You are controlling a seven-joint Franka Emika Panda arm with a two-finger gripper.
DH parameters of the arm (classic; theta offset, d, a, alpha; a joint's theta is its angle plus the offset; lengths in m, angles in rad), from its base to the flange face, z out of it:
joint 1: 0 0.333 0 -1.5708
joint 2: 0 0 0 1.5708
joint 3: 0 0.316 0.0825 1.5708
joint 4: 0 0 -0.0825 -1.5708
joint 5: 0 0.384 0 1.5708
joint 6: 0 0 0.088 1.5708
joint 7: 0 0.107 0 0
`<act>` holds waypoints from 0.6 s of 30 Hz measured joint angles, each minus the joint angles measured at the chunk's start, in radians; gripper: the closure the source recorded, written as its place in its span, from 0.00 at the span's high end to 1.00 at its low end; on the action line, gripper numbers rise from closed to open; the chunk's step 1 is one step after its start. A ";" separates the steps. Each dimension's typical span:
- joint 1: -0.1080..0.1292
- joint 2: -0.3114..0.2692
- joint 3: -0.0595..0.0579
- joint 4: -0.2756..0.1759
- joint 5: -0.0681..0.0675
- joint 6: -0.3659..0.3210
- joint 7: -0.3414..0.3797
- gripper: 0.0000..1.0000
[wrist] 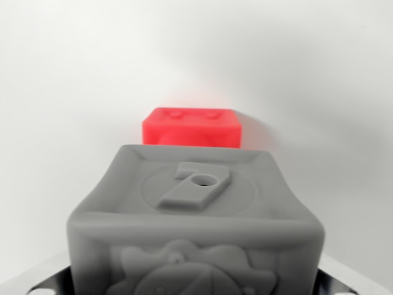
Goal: Destack cube
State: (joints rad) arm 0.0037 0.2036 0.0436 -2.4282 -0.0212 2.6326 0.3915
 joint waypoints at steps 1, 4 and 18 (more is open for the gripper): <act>0.000 -0.007 0.000 0.000 0.001 -0.007 0.000 0.00; 0.000 -0.027 0.000 0.000 0.002 -0.026 -0.001 0.00; -0.004 -0.083 -0.001 0.022 0.008 -0.100 -0.021 0.00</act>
State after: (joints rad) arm -0.0005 0.1209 0.0429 -2.4062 -0.0134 2.5321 0.3703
